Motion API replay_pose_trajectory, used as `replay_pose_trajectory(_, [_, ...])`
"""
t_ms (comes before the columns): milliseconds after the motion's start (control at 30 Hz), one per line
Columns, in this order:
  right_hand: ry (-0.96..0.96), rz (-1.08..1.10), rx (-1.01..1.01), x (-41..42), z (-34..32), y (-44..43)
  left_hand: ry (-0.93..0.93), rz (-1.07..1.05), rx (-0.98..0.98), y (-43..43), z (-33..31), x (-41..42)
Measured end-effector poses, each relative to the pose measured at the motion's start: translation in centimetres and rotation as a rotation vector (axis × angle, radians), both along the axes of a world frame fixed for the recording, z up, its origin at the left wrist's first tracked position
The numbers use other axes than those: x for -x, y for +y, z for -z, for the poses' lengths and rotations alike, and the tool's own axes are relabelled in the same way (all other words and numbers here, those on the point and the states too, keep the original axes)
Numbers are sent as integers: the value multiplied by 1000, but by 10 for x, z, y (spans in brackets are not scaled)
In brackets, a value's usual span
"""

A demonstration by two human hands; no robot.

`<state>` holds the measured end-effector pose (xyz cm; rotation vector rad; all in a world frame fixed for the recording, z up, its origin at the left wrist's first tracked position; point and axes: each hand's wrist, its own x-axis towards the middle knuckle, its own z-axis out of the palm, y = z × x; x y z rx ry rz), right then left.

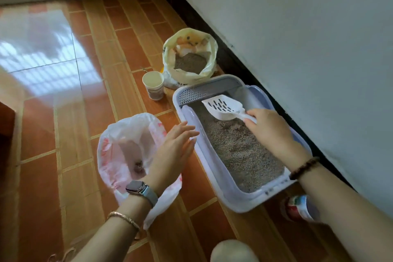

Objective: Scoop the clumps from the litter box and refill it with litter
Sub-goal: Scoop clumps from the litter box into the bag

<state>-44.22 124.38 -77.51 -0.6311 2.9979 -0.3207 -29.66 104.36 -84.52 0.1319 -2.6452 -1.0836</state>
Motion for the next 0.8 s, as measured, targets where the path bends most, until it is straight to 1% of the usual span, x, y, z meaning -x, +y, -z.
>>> replay_pose_trajectory(100, [-43,44,-167,6,12,26,26,83,20,14,7,10])
replay_pose_trajectory(267, [-144,103,-415,9,26,49,46,137,20,21,23,18])
replay_pose_trajectory(367, [-172,125,-479,11,37,49,84,150,46,18,27,21])
replay_pose_trajectory(433, [-158,117,-467,12,43,44,84,162,62,14,29,23])
replay_pose_trajectory(567, [-132,74,-337,13,58,32,77,186,112,7,28,24])
replay_pose_trajectory(800, [-222,95,-111,21,79,15,45,194,128,4,28,20])
